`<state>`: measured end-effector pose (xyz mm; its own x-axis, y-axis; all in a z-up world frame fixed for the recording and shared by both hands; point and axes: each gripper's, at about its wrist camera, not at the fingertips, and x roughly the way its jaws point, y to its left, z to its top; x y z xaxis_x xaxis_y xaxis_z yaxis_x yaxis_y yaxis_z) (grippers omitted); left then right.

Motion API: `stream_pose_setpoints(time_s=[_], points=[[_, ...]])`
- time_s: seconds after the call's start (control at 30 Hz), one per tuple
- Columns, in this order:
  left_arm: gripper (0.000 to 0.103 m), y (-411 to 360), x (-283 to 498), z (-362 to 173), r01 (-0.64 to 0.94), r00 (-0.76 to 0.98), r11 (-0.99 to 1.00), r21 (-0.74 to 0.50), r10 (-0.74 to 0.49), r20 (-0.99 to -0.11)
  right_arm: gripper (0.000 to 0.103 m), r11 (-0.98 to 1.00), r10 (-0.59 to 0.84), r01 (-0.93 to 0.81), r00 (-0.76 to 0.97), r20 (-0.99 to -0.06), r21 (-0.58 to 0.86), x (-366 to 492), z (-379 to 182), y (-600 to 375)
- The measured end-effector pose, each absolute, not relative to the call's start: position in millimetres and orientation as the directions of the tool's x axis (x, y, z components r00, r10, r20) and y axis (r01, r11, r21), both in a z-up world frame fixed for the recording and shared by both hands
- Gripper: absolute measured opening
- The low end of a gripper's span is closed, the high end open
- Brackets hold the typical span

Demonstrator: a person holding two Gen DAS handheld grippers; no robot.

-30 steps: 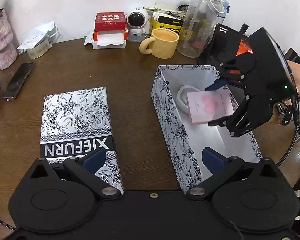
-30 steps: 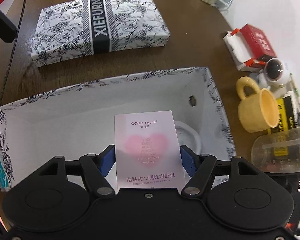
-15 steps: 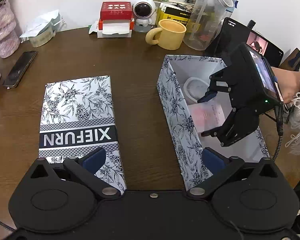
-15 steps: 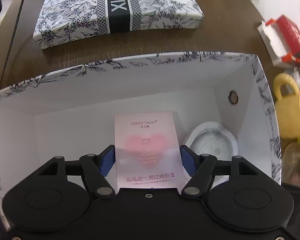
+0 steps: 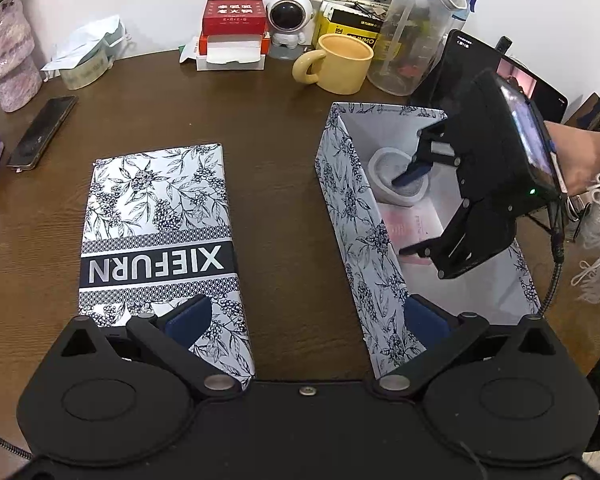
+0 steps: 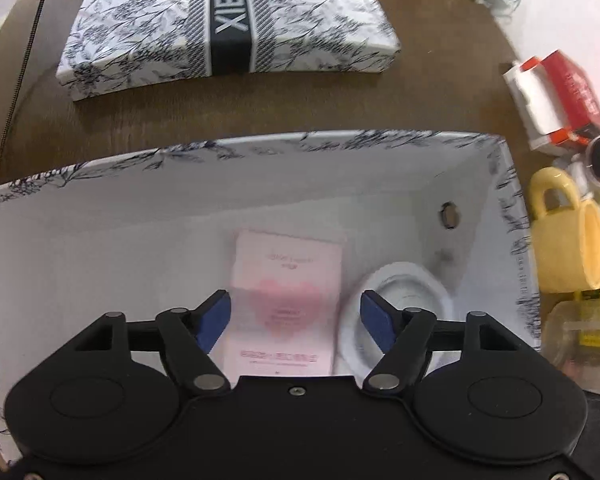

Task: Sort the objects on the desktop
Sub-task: 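Lower the pink palette box into the storage box with the right gripper, then open the right gripper and withdraw it from the storage box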

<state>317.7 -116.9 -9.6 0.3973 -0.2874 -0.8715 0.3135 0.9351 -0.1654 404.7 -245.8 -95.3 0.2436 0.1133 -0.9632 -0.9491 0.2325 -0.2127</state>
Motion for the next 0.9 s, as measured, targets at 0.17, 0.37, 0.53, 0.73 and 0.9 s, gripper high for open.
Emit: stream_pose_setpoints(time_s=[0.17, 0.37, 0.53, 0.73, 0.9], points=[[0.103, -118.3, 310.5, -6.3, 0.325, 0.403, 0.932, -0.162, -0.291, -0.867, 0.081, 0.272, 0.121, -0.930, 0.286, -0.951, -0.245, 402.3, -82.3, -252.2], [0.103, -122.0, 298.0, -0.7, 0.339, 0.415, 0.928, -0.156, -0.296, -0.860, 0.091, 0.346, 0.157, -0.908, 0.305, -0.939, -0.237, 386.3, -64.2, -258.1], [0.103, -127.7, 283.0, 5.8, 0.364, 0.423, 0.919, -0.149, -0.306, -0.853, 0.101, 0.408, 0.198, -0.880, 0.347, -0.917, -0.244, 366.9, -44.9, -264.5], [0.103, -131.7, 257.4, 15.5, 0.397, 0.435, 0.907, -0.141, -0.321, -0.841, 0.103, 0.479, 0.226, -0.835, 0.415, -0.881, -0.270, 338.7, -22.7, -272.3], [0.103, -129.9, 232.7, 22.3, 0.416, 0.451, 0.900, -0.129, -0.327, -0.830, 0.103, 0.541, 0.244, -0.786, 0.487, -0.838, -0.299, 309.6, -1.7, -277.1]])
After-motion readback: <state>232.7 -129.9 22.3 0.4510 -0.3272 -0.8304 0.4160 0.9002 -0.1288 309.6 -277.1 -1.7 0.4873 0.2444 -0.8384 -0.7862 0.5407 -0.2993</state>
